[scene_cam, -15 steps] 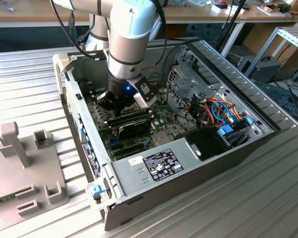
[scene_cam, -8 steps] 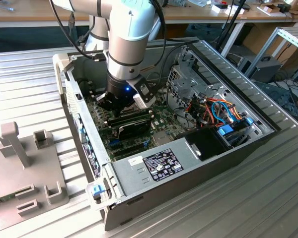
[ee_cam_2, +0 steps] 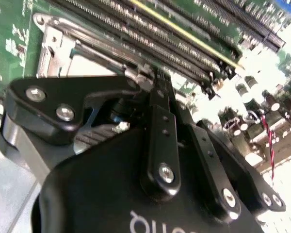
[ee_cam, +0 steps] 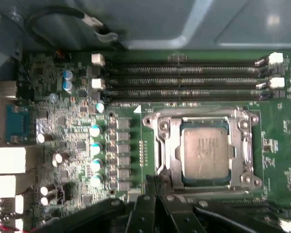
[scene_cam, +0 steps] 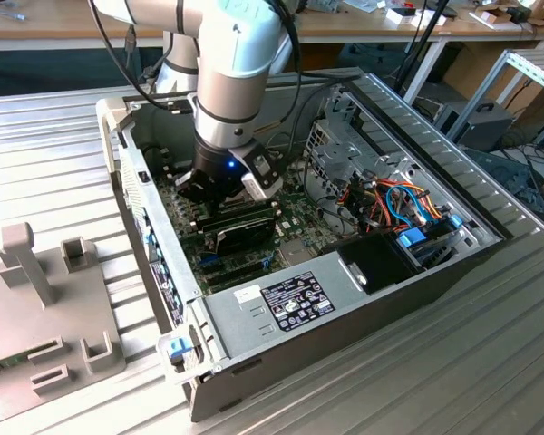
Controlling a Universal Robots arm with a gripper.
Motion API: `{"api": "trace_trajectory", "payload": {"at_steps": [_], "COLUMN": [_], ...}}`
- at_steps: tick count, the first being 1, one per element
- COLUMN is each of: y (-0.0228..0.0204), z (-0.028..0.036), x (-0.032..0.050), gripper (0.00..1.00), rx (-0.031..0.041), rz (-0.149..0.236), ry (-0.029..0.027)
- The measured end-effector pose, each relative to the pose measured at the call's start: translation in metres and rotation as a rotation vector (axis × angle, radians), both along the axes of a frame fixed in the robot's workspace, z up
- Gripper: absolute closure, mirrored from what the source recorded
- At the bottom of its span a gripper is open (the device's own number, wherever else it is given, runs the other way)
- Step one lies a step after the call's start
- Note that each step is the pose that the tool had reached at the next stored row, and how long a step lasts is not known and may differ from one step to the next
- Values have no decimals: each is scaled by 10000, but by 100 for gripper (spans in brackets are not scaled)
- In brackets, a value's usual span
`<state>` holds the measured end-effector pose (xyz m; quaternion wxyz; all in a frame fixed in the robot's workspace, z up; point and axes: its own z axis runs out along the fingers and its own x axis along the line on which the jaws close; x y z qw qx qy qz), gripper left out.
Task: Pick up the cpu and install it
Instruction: 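Install the second cpu locking lever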
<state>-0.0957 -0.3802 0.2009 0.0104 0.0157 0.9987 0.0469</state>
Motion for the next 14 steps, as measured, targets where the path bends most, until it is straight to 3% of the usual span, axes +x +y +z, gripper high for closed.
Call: {"api": "trace_trajectory", "payload": {"at_steps": [4, 7, 10, 14], "y": [0, 1, 1, 1], "z": [-8, 8, 51, 167], "x": [0, 2, 3, 5], "gripper": [89, 89, 89, 89], "rx": [-8, -97, -154, -186], "rz": [1, 1, 2, 0], "ry": [1, -1, 2, 4]}}
